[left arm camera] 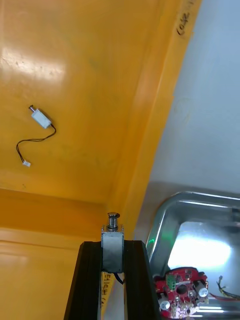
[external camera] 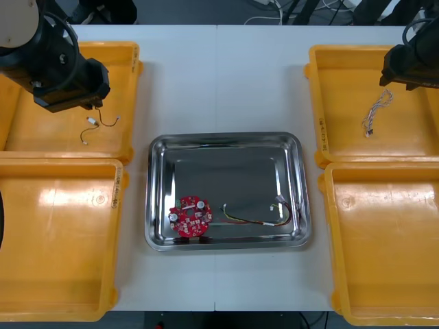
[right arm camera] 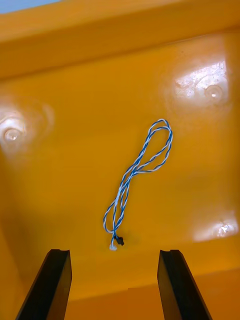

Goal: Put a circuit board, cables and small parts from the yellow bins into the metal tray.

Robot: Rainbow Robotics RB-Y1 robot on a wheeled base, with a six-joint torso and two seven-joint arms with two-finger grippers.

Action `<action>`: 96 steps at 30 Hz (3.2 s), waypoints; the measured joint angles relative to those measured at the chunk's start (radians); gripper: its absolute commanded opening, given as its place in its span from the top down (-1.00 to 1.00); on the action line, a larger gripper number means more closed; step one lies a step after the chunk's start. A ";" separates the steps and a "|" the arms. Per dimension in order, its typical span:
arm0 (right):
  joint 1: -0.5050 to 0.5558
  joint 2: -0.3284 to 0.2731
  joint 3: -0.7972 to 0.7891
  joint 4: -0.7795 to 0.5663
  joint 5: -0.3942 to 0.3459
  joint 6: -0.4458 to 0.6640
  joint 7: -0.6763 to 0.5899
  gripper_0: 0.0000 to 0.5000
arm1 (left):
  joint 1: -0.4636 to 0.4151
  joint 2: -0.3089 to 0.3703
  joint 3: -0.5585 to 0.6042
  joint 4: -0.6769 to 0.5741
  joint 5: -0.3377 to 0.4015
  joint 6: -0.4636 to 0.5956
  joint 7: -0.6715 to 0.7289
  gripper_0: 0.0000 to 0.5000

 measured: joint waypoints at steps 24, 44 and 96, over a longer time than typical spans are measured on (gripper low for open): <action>-0.015 0.007 -0.011 0.365 0.016 -0.416 -0.061 -1.00 | 0.000 -0.169 -0.208 -0.118 -0.107 0.023 0.293 1.00; -0.015 0.034 -0.011 0.436 0.021 -0.418 -0.100 -1.00 | 0.038 -0.278 -0.344 -0.049 -0.253 -0.037 0.293 1.00; -0.016 0.036 -0.011 0.067 0.047 0.033 -0.093 1.00 | 0.212 -0.324 -0.344 0.055 -0.390 -0.285 0.292 0.30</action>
